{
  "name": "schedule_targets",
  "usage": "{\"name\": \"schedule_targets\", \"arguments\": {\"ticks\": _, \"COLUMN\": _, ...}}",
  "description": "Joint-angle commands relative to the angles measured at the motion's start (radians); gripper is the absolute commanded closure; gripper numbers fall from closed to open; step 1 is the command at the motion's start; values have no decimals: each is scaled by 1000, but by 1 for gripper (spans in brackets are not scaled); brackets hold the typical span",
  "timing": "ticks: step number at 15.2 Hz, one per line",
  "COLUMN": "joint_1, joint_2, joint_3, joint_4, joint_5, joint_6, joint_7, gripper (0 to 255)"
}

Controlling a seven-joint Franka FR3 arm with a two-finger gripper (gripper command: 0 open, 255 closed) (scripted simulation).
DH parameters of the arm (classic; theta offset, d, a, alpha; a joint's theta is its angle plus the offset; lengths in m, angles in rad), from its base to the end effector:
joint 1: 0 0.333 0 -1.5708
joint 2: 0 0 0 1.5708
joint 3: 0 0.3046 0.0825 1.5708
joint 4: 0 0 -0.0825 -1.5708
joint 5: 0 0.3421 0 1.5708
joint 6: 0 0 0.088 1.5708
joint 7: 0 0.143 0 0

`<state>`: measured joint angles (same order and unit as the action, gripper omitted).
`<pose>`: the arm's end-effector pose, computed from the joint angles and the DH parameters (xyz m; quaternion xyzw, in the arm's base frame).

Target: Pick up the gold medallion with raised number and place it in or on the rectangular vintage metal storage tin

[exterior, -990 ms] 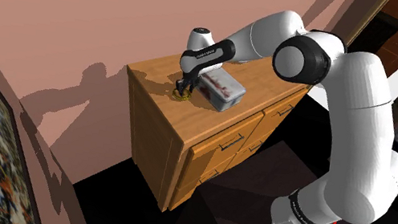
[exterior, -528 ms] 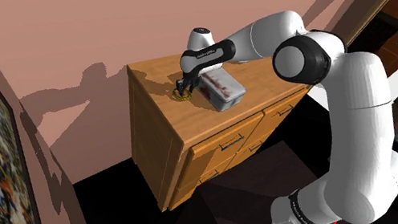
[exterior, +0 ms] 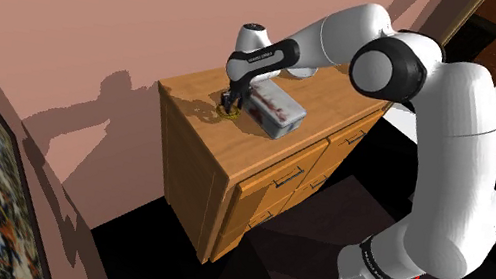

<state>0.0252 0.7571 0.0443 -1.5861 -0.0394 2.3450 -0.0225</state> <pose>0.6589 0.0411 0.1756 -0.9986 -0.0537 -0.0013 0.0011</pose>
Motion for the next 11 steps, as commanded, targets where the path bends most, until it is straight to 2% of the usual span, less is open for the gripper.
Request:
{"name": "schedule_targets", "arguments": {"ticks": 1, "joint_1": -1, "joint_2": -21, "joint_3": 1, "joint_4": -5, "joint_5": 1, "joint_6": -16, "joint_7": -1, "gripper": 255}}
{"name": "schedule_targets", "arguments": {"ticks": 11, "joint_1": -3, "joint_2": -108, "joint_3": 4, "joint_4": -4, "joint_5": 5, "joint_6": -103, "joint_7": -3, "gripper": 255}}
